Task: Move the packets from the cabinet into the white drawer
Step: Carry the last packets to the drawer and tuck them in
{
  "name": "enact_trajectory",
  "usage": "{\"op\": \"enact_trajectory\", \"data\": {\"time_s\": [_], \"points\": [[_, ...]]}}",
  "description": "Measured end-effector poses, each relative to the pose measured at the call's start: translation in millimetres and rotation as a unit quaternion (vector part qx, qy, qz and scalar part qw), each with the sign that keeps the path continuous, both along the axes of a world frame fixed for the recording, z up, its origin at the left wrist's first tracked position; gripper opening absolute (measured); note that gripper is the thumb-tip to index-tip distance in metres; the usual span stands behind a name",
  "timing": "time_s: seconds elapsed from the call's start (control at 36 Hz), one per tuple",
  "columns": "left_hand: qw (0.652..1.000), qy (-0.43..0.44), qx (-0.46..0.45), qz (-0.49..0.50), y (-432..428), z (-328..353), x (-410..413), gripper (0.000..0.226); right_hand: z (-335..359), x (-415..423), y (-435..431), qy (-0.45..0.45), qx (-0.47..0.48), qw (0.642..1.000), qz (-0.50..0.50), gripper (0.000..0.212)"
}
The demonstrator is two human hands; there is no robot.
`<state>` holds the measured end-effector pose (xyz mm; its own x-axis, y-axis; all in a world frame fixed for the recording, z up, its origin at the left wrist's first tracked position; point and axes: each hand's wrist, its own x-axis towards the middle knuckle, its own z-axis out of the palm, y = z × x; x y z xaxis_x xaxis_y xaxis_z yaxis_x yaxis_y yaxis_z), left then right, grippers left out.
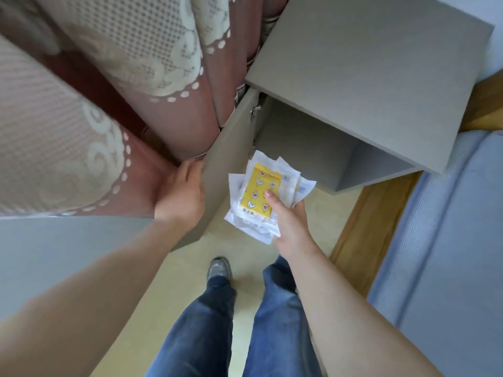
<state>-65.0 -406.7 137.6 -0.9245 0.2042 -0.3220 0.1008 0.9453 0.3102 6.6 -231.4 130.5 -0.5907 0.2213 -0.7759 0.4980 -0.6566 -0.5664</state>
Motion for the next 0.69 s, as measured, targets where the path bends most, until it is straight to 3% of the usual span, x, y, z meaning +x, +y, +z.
{"op": "enact_trajectory", "data": {"time_s": [0.08, 0.17, 0.31, 0.39, 0.53, 0.69], "points": [[0.995, -0.099, -0.018, 0.026, -11.4, -9.1, -1.9, 0.04, 5.6, 14.3, -5.5, -0.013, 0.003, 1.0, -0.012, 0.045], [0.993, -0.102, 0.014, 0.048, -13.8, -16.8, 4.1, 0.028, 10.7, 29.8, -7.2, -0.022, 0.014, 0.999, -0.02, 0.042], [0.978, -0.11, 0.028, 0.177, -3.6, -20.8, 5.1, 0.048, 14.0, 56.5, 1.1, -0.033, 0.045, 0.998, -0.042, 0.037], [0.964, -0.15, 0.017, 0.218, 5.2, -22.9, -6.1, 0.035, 13.7, 71.8, 11.9, -0.02, 0.052, 0.997, -0.049, 0.029], [0.944, -0.21, 0.076, 0.242, 41.6, -28.7, 26.0, 0.023, 5.4, 90.2, 33.3, -0.013, 0.072, 0.996, -0.059, 0.035], [0.903, -0.275, 0.188, 0.271, 128.1, -38.0, 66.1, 0.035, -6.1, 115.6, 80.4, -0.036, 0.078, 0.993, -0.085, 0.04]]}}
